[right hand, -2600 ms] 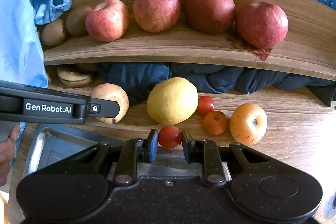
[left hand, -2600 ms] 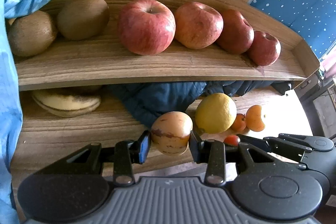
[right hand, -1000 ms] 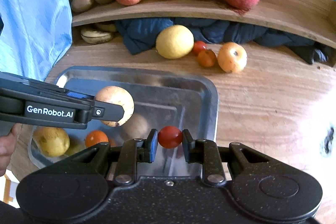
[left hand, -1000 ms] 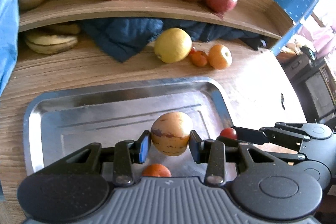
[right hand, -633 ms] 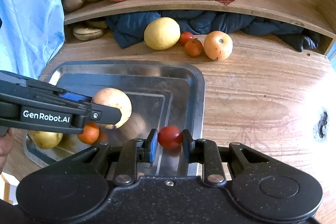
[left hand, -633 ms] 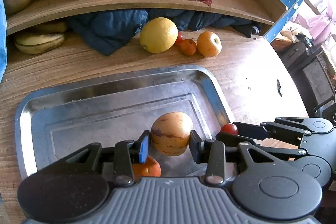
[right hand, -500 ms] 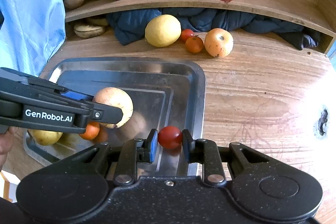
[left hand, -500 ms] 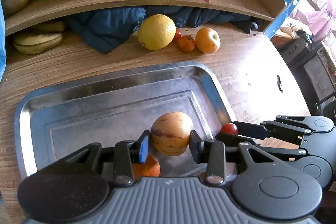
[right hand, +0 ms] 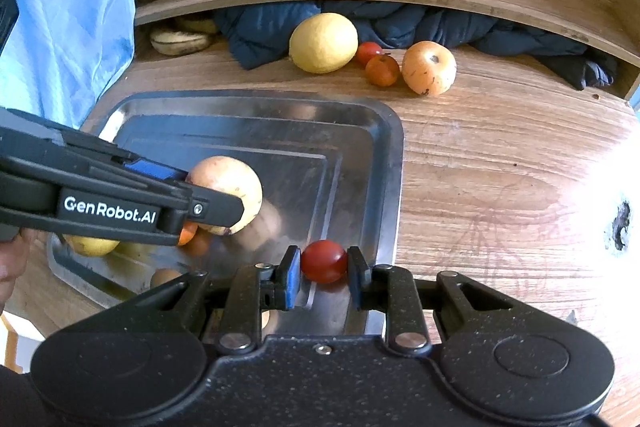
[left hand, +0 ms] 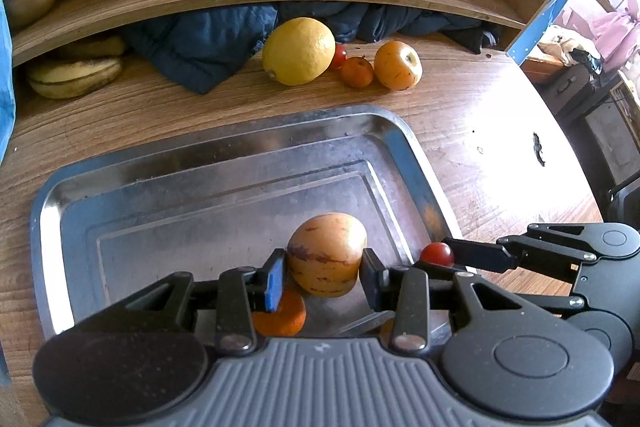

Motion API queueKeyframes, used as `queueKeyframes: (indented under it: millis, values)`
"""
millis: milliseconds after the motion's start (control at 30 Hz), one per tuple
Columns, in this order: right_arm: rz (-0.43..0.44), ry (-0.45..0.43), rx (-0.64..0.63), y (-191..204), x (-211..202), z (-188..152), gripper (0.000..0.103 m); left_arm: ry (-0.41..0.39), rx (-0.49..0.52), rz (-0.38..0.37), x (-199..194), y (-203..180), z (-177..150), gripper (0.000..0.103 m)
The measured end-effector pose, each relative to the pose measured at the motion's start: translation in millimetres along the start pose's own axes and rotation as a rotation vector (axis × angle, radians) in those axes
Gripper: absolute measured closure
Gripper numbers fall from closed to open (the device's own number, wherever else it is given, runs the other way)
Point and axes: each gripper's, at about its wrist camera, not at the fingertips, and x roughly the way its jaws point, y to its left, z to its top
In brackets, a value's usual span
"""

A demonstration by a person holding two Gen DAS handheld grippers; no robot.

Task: Organize fruits
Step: 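Carry the striped pear with left gripper over the tray while right gripper carries the tomato, then lower the pear onto the tray and open left gripper while right gripper releases the tomato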

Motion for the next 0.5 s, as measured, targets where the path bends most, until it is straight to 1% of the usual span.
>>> queueKeyframes:
  millis: [500]
  values:
    - [0.009, 0.022, 0.006, -0.5, 2.0, -3.9, 0.077, -0.002, -0.003, 0.014, -0.2, -2.0, 0.3, 0.060]
